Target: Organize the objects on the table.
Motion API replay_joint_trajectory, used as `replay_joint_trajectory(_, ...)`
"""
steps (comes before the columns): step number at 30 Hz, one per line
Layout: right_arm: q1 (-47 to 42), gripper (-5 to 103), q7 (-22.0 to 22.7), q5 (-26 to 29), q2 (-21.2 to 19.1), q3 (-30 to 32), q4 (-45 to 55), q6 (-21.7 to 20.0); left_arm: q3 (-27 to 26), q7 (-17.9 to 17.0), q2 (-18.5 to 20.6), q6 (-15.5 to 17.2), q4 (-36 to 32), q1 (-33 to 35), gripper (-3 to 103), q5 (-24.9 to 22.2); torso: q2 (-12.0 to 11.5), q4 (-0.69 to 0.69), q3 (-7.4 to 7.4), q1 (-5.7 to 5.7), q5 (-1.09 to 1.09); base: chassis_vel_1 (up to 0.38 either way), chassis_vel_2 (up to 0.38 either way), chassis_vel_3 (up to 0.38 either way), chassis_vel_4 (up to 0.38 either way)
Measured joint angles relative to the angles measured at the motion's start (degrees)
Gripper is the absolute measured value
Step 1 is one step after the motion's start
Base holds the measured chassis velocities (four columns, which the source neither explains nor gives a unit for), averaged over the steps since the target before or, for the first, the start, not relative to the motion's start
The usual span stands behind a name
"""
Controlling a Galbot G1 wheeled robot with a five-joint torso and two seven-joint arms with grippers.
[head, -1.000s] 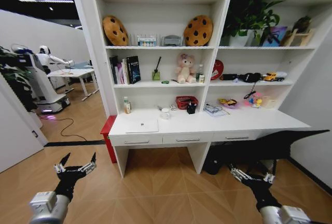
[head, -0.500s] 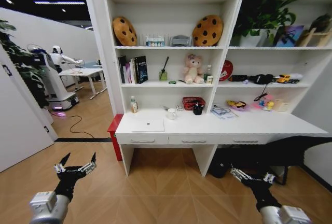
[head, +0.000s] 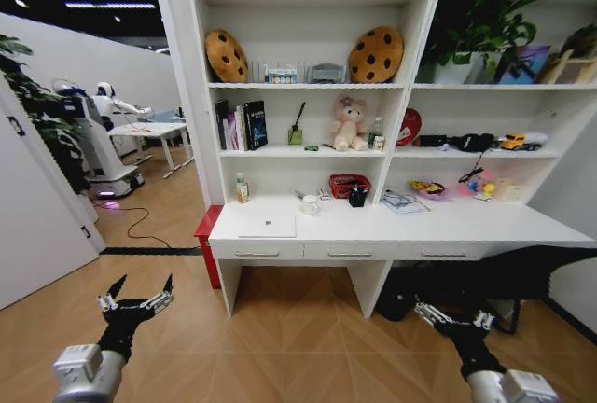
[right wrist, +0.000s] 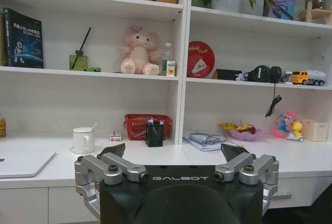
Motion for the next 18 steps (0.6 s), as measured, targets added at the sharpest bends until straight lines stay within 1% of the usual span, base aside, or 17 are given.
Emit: replay_joint_trajectory(18,0.0,100,0.0,0.0,0.0,0.0,0.0,0.0,0.0,0.0,0.0,0.0,0.0,0.0,100,0.0,0.0,-0.01,0.0,0.0,0.0,0.0,0.0,0.0,0.0)
